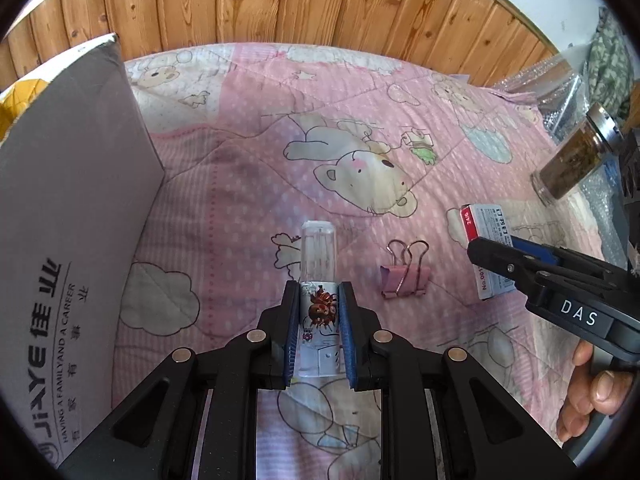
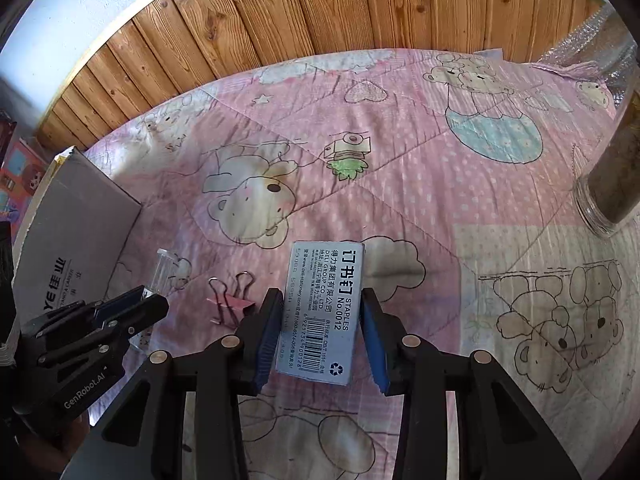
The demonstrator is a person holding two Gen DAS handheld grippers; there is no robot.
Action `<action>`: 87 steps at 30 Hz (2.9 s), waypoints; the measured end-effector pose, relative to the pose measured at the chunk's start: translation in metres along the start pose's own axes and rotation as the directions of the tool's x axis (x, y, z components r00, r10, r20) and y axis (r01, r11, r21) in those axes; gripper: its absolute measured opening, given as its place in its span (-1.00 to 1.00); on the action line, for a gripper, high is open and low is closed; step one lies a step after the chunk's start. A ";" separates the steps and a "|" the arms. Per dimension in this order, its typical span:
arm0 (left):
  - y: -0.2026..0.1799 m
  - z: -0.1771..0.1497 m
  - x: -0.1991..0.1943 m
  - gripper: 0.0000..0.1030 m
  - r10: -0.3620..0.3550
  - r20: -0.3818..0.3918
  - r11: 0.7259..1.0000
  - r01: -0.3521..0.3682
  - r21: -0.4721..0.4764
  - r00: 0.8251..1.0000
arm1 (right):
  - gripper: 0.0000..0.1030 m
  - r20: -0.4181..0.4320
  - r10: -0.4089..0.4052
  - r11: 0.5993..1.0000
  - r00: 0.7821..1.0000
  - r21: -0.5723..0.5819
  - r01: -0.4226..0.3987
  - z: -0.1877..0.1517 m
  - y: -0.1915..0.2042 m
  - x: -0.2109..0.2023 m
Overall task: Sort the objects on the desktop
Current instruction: 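Grasp the clear red-labelled tube with the left tool while the right tool grasps the white staple box, then carry the clear tube and staple box toward the cardboard box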
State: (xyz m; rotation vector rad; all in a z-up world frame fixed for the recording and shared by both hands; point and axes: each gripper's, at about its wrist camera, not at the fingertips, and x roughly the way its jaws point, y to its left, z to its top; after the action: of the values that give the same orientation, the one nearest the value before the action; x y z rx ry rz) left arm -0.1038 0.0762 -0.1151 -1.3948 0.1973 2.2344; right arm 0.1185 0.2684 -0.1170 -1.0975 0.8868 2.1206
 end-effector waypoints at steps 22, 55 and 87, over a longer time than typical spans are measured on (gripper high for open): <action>-0.003 -0.062 -0.081 -0.63 -0.003 0.018 1.000 0.003 -0.029 1.000 | -0.21 0.031 0.087 0.996 0.996 0.025 -0.088 -0.069 0.048 -0.069; 0.023 -0.114 -0.147 -0.62 -0.015 0.059 0.996 0.020 -0.085 0.998 | -0.21 0.089 0.107 0.984 0.990 -0.155 -0.092 -0.140 0.134 -0.110; 0.098 -0.116 -0.226 -0.62 0.043 0.190 0.973 0.002 -0.229 0.981 | -0.21 0.122 0.211 0.937 0.970 -0.308 -0.165 -0.132 0.224 -0.145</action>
State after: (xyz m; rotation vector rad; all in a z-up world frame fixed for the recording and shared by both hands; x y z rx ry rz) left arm 0.0219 -0.1271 0.0150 -1.2792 -0.1170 2.4548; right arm 0.0842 0.0024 0.0136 -1.0060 0.6364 2.5233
